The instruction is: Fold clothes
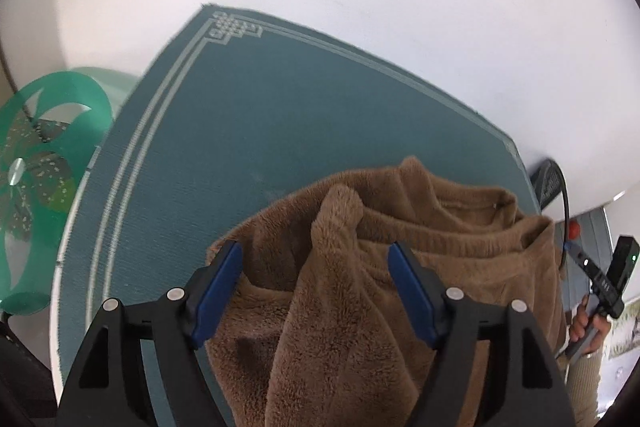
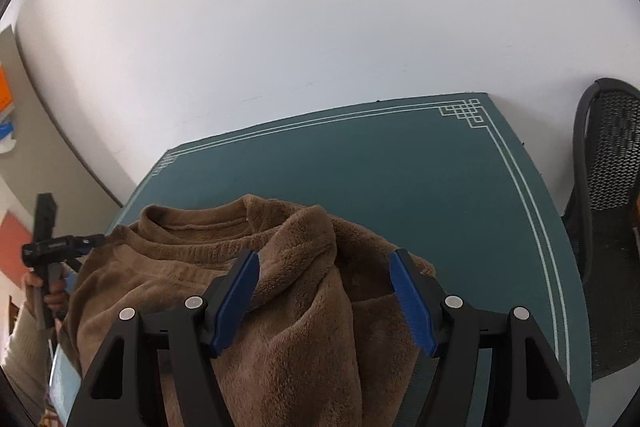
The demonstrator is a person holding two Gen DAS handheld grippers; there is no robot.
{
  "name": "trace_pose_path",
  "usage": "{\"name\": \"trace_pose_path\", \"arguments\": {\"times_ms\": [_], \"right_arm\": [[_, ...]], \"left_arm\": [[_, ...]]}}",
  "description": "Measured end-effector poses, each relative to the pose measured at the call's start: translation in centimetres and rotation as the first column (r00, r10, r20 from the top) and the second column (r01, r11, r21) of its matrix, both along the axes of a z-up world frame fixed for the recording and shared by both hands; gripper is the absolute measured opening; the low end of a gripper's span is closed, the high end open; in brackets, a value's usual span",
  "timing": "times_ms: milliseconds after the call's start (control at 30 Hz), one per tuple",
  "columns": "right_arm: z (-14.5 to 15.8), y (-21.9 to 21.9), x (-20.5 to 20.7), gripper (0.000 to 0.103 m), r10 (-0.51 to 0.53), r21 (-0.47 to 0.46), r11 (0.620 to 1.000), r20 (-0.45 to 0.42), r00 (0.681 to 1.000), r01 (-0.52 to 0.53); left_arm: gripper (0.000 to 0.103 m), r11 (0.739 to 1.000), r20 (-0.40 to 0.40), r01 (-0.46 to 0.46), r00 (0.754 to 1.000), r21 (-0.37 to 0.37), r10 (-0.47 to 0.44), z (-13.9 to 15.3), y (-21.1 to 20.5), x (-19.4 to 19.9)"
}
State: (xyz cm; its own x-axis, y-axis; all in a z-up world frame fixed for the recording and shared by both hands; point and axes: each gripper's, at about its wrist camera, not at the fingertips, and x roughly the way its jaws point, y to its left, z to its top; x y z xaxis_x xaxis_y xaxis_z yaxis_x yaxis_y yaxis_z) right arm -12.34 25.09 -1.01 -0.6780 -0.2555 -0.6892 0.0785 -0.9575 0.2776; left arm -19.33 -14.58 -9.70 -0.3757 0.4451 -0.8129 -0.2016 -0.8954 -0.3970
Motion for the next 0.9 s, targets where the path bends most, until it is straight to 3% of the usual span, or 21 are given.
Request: {"name": "trace_pose_path", "arguments": {"times_ms": [233, 433, 500, 533, 567, 600, 633, 667, 700, 900], "right_arm": [[-1.3, -0.8, -1.8, 0.070, 0.148, 0.060, 0.987, 0.032, 0.989, -0.149], [-3.8, -2.7, -5.4, 0.070, 0.235, 0.117, 0.962, 0.113, 0.965, -0.248], [-4.4, -2.9, -5.8, 0.069, 0.249, 0.106, 0.959, 0.139, 0.958, -0.265], [-4.8, -3.1, -6.1, 0.069, 0.252, 0.097, 0.958, 0.154, 0.955, -0.269], [-5.2, -3.2, -6.4, 0.058, 0.255, 0.088, 0.958, 0.169, 0.952, -0.272], [-5.2, -3.5, -6.2, 0.035, 0.261, 0.081, 0.957, 0.167, 0.951, -0.277], [-5.3, -3.7, -6.0, 0.031, 0.267, 0.074, 0.957, 0.163, 0.950, -0.282], [-4.8, -3.7, -5.5, 0.023, 0.263, 0.069, 0.959, 0.140, 0.954, -0.275], [-4.3, -3.7, -5.0, 0.018, 0.259, 0.063, 0.962, 0.116, 0.959, -0.267], [1.4, -2.6, -2.9, 0.017, 0.147, 0.049, 0.988, -0.054, 0.988, -0.144]], "left_arm": [[0.079, 0.996, 0.045, 0.058, 0.997, 0.068, -0.061, -0.8, 1.2, -1.2], [0.079, 0.998, 0.045, 0.056, 0.997, 0.025, -0.057, -1.2, 2.4, -1.8], [0.064, 0.999, 0.045, 0.047, 0.998, -0.011, -0.047, -1.5, 2.8, -2.0], [0.045, 0.998, 0.052, 0.043, 0.998, -0.036, -0.041, -1.7, 3.0, -2.0], [0.037, 0.998, 0.049, 0.038, 0.998, -0.055, -0.036, -1.7, 3.1, -2.0], [0.029, 0.998, 0.045, 0.036, 0.998, -0.051, -0.034, -1.6, 3.2, -1.9], [0.020, 0.999, 0.048, 0.034, 0.998, -0.031, -0.033, -1.4, 3.0, -1.8], [0.020, 1.000, 0.042, 0.023, 0.999, -0.014, -0.023, -1.0, 2.8, -1.6], [0.019, 1.000, 0.027, 0.014, 1.000, 0.000, -0.014, -0.4, 2.6, -1.3], [0.019, 0.995, -0.094, -0.004, 0.995, 0.097, 0.013, 4.2, 2.1, -0.8]]}}
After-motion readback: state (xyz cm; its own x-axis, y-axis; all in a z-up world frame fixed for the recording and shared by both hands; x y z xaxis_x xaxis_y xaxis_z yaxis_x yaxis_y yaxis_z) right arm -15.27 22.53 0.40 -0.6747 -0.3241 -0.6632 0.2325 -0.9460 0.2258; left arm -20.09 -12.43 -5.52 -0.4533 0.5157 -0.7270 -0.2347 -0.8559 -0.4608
